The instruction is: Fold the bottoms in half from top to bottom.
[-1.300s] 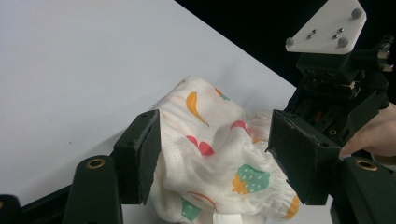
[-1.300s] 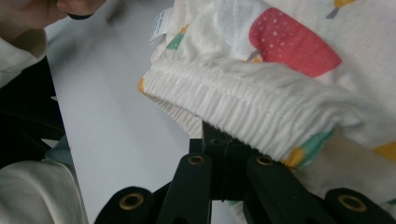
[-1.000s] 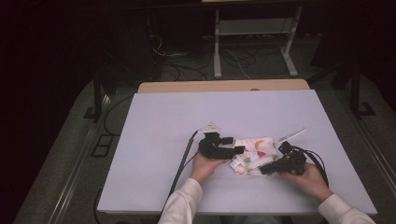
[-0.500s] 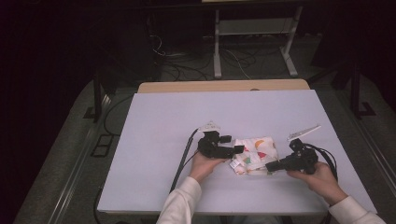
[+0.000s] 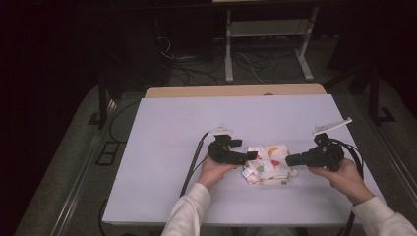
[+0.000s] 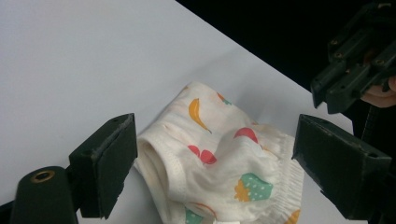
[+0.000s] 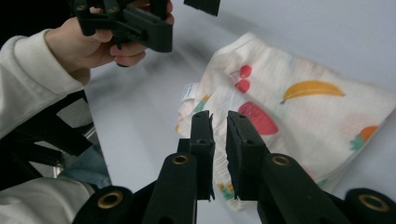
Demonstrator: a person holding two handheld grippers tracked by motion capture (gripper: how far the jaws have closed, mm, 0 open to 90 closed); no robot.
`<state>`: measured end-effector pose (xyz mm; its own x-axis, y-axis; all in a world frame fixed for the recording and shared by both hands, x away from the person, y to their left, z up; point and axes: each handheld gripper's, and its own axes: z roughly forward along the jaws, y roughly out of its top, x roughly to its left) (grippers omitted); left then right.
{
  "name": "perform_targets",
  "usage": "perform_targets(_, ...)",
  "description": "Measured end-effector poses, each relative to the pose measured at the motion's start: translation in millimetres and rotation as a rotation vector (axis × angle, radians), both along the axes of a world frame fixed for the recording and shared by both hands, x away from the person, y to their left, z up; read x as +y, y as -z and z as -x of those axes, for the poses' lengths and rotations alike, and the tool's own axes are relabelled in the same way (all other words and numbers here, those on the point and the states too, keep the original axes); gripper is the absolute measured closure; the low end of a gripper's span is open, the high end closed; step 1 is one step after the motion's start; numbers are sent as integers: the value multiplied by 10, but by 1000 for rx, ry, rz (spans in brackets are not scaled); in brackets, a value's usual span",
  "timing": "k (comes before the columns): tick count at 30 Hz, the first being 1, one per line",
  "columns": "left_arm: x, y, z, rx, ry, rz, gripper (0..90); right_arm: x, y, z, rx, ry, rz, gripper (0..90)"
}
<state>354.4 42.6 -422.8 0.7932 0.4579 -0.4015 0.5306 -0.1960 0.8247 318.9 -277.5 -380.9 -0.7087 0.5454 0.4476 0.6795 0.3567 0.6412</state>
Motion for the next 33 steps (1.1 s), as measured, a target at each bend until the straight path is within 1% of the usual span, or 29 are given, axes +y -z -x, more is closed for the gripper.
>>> perform_targets(3, 7, -1, -9, 4, 0, 1, 120, -12, -21, -44, -25, 20, 9, 714)
perform_targets(8, 8, -8, -33, 16, 4, -29, 70, -28, -34, -125, -52, 40, 20, 597)
perform_targets(9, 4, -11, -38, 18, 6, -32, 61, -30, -36, -144, -60, 40, 24, 560)
perform_targets(12, -13, -30, -57, 20, 19, -43, 37, -31, -40, -202, -64, 43, 31, 451)
perform_targets(15, -43, -49, -81, 25, 33, -50, 18, -32, -33, -261, -64, 49, 38, 316)
perform_targets(18, -66, -68, -104, 28, 45, -55, 8, -43, -22, -316, -73, 58, 30, 215)
perform_targets(19, -74, -72, -112, 27, 48, -57, 7, -42, -17, -333, -68, 62, 32, 180)
perform_targets(21, -88, -80, -131, 29, 54, -68, 0, -48, -4, -369, -61, 62, 34, 144)
perform_targets(23, -93, -90, -148, 27, 57, -75, 0, -59, 5, -398, -62, 70, 32, 134)
perform_targets(25, -92, -100, -166, 31, 54, -65, 0, -72, 15, -426, -54, 74, 27, 91)
perform_targets(27, -86, -106, -187, 33, 49, -58, 0, -82, 31, -456, -49, 85, 36, 41)
perform_targets(33, -70, -106, -253, 29, 30, -64, 0, -131, 77, -527, -43, 90, 21, 0)
